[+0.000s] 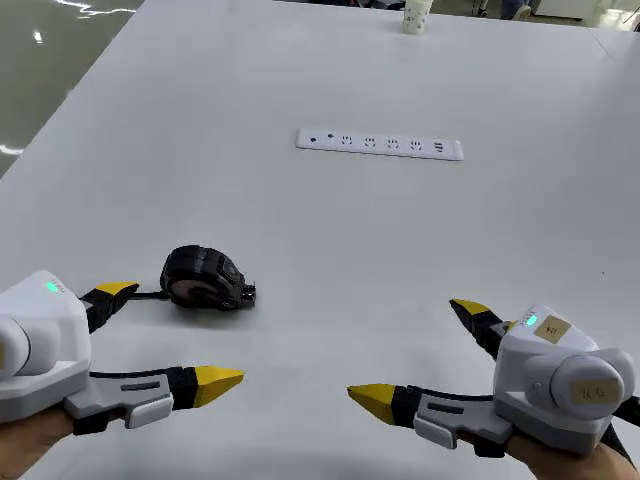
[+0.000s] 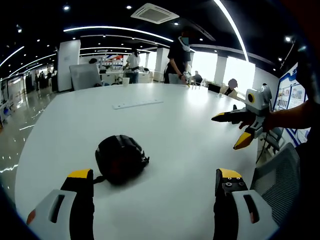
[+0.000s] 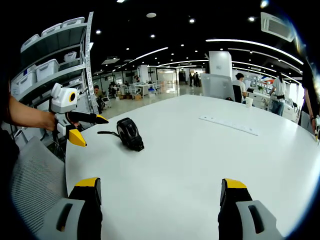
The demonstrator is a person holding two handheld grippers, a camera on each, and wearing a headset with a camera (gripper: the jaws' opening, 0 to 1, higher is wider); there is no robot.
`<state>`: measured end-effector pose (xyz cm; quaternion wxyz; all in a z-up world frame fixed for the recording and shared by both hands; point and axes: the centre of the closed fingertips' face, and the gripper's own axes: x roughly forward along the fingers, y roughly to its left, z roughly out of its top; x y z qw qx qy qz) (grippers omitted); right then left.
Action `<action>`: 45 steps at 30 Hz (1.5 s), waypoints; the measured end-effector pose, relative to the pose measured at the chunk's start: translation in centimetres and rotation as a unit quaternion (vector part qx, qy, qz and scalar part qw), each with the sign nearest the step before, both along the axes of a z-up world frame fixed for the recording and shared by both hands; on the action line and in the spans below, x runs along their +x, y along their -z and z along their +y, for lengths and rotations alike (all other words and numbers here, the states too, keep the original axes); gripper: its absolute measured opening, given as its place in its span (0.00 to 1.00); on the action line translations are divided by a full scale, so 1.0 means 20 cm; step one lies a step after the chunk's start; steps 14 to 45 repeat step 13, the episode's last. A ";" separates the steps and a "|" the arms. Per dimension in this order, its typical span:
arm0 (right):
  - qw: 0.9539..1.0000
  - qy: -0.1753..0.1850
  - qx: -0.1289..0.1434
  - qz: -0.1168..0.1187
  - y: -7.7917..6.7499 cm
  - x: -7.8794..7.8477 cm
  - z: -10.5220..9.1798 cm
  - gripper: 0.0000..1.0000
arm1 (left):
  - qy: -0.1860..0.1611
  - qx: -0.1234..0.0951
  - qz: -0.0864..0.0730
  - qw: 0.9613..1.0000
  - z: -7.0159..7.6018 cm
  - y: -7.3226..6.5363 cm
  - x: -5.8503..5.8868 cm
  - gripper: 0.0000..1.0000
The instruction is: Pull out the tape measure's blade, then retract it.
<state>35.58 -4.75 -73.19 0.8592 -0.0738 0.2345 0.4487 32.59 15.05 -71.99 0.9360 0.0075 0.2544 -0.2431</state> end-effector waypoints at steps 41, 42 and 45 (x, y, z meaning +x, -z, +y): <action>1.000 0.002 0.002 -0.001 -0.01 0.00 -0.01 0.99 | 0.002 -0.005 -0.002 1.000 0.00 -0.02 0.00 0.99; 1.000 0.002 0.002 -0.001 -0.01 0.00 -0.01 0.99 | 0.002 -0.005 -0.002 1.000 0.00 -0.02 0.00 0.99; 1.000 0.002 0.002 -0.001 -0.01 0.00 -0.01 0.99 | 0.002 -0.005 -0.002 1.000 0.00 -0.02 0.00 0.99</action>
